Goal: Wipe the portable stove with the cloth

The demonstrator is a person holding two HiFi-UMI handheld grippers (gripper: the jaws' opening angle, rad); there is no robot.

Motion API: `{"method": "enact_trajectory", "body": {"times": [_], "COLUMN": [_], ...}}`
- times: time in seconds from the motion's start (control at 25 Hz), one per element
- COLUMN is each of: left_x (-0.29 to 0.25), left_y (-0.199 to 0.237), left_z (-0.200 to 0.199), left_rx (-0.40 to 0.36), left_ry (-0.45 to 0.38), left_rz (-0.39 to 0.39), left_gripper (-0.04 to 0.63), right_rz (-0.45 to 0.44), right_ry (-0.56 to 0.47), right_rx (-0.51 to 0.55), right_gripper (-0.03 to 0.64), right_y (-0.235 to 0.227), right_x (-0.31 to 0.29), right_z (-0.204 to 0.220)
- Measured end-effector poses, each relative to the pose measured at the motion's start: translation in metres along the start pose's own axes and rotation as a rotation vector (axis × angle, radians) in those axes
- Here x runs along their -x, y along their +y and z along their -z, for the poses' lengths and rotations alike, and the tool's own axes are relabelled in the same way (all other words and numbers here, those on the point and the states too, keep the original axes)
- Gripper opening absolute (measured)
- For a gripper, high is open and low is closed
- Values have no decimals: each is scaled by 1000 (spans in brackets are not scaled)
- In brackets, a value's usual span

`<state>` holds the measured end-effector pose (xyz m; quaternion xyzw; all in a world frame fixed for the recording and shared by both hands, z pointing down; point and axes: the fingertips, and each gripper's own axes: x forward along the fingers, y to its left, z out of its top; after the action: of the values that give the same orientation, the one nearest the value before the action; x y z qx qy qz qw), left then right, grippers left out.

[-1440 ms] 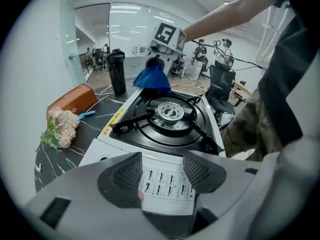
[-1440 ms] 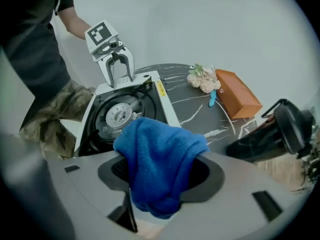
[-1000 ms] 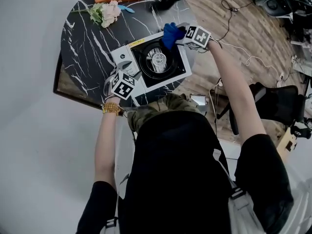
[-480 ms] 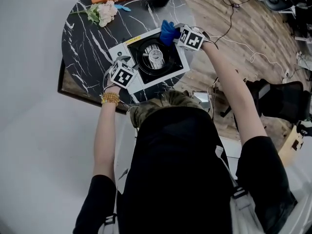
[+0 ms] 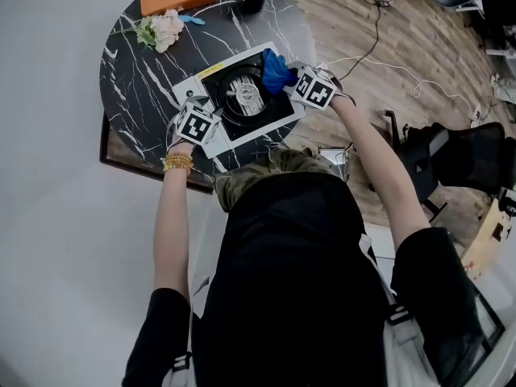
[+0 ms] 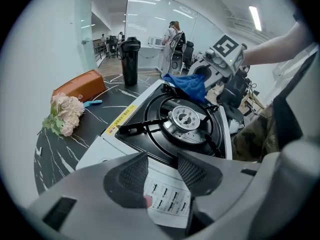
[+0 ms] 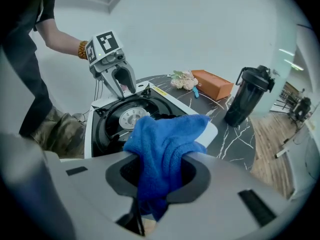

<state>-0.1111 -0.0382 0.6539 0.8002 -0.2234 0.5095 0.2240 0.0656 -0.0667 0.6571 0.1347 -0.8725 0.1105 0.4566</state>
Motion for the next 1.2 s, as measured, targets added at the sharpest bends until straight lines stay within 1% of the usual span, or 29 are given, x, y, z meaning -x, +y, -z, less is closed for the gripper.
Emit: {"method": "enact_trajectory", "body": {"times": [0.12, 0.24, 0.36, 0.48, 0.6, 0.68, 0.8, 0.84, 0.88, 0.92, 1.0, 1.04, 1.08, 1.12, 1.2], "left_x": [-1, 0, -2, -2, -3, -3, 0, 3, 8, 17, 42, 52, 61, 67, 75], "left_y": [0, 1, 1, 1, 0, 0, 0, -3, -10, -20, -46, -62, -78, -95, -128], "left_z": [2, -2, 3, 3, 3, 2, 7, 6, -1, -14, -49, -64, -76, -86, -101], "left_rx": [29, 25, 49, 57, 56, 55, 88, 102, 115, 122, 117, 113, 116, 126, 159], "left_ry": [14, -6, 13, 20, 23, 28, 31, 16, -26, -99, -285, -362, -416, -453, -487], "left_rz": [-1, -18, -18, -25, -49, -64, -60, -43, -18, 12, 89, 141, 204, 275, 421], "left_gripper": [184, 184, 186, 186, 186, 186, 186, 186, 195, 199, 216, 226, 239, 253, 262], "right_rz": [-2, -5, -2, 7, -3, -20, -60, -63, -52, -30, 15, 31, 43, 52, 60], "right_ry": [0, 9, 5, 6, 9, 16, 38, 45, 38, 6, -123, -190, -244, -285, -344], "right_rx": [2, 10, 9, -30, -66, -102, -132, -122, -105, -85, -36, 4, 61, 133, 294], "right_gripper": [80, 80, 80, 80, 80, 80, 80, 80, 80, 80, 80, 80, 80, 81, 81], "right_y": [13, 26, 38, 47, 56, 61, 67, 68, 68, 67, 68, 72, 78, 88, 110], "right_x": [4, 9, 10, 14, 20, 22, 26, 30, 36, 43, 60, 68, 74, 78, 80], "right_z": [6, 12, 21, 27, 35, 40, 48, 51, 52, 48, 21, 1, -19, -38, -69]}}
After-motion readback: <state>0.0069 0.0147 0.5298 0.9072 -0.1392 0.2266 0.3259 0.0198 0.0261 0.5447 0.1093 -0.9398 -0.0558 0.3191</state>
